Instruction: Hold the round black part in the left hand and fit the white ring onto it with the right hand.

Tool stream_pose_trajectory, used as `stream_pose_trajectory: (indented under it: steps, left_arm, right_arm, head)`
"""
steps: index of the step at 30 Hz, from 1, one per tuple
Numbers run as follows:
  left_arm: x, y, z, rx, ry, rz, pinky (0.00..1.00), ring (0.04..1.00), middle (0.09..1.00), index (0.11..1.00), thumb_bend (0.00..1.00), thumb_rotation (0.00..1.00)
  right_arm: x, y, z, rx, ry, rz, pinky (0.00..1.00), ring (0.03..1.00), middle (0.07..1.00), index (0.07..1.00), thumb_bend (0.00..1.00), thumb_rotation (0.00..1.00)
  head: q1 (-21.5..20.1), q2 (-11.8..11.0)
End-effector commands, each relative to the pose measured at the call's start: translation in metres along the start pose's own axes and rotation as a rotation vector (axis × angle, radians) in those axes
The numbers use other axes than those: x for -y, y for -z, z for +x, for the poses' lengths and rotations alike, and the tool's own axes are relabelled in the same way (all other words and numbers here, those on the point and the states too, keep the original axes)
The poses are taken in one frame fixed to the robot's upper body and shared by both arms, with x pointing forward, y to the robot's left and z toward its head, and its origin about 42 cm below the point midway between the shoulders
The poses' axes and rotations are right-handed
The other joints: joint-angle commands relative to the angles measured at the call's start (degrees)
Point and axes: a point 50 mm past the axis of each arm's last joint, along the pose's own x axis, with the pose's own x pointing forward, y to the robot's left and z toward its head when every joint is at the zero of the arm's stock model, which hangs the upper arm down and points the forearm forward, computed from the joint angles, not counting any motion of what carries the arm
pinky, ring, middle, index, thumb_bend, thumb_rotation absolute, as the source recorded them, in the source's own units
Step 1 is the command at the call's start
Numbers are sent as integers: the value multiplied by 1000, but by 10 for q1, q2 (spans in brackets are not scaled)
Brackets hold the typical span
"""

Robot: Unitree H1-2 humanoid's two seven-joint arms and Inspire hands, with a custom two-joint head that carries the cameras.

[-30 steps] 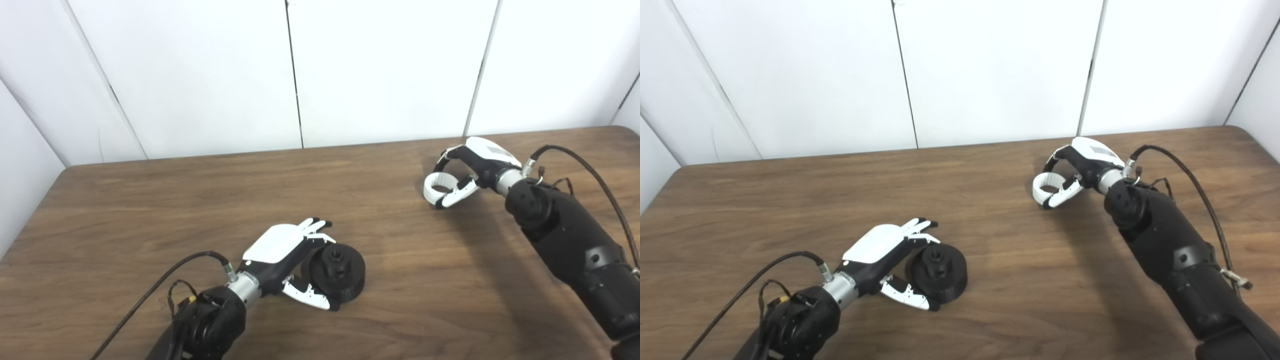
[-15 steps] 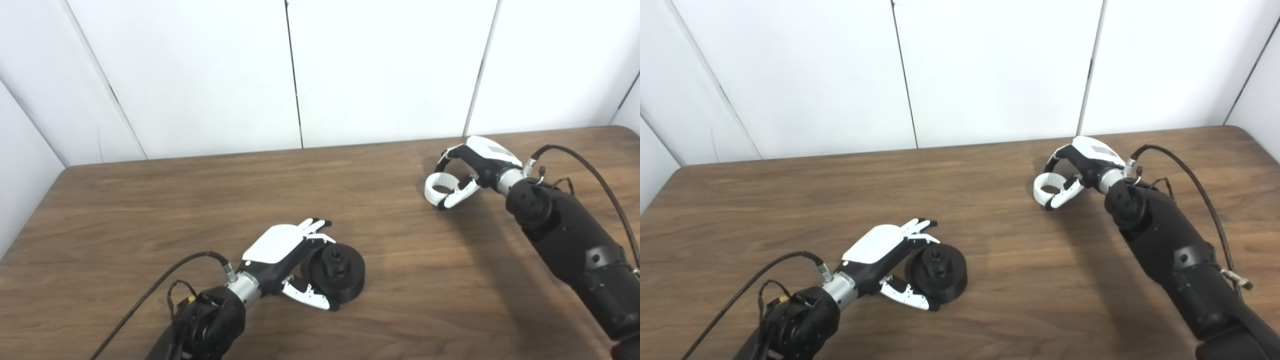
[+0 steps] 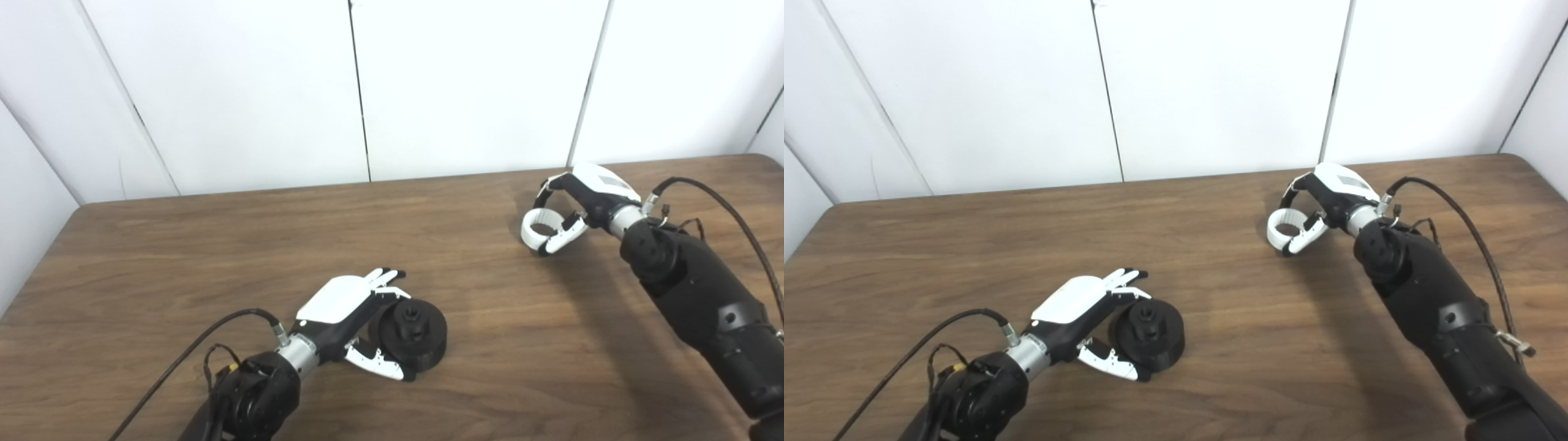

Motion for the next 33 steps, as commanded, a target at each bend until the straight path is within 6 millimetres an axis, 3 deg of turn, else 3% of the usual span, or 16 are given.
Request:
stream_pose_trajectory:
  steps: [1,20,33]
  left_arm:
    - [-3,2,0,-7,10,6,901,1000,981,733,927,428]
    - [0,2,4,-7,11,-4,896,1000,980,726,927,402]
    - [0,-2,8,-5,14,11,892,1000,979,730,923,416]
  right_arm:
    - [35,-12,4,64,105,-14,841,926,853,492,525,141]
    - [52,-35,-15,173,127,34,798,907,841,491,525,143]
    - [63,-79,-52,314,110,112,856,898,829,491,525,143]
  head:
    - [-1,1]
    - [1,-2]
    - [5,-2]
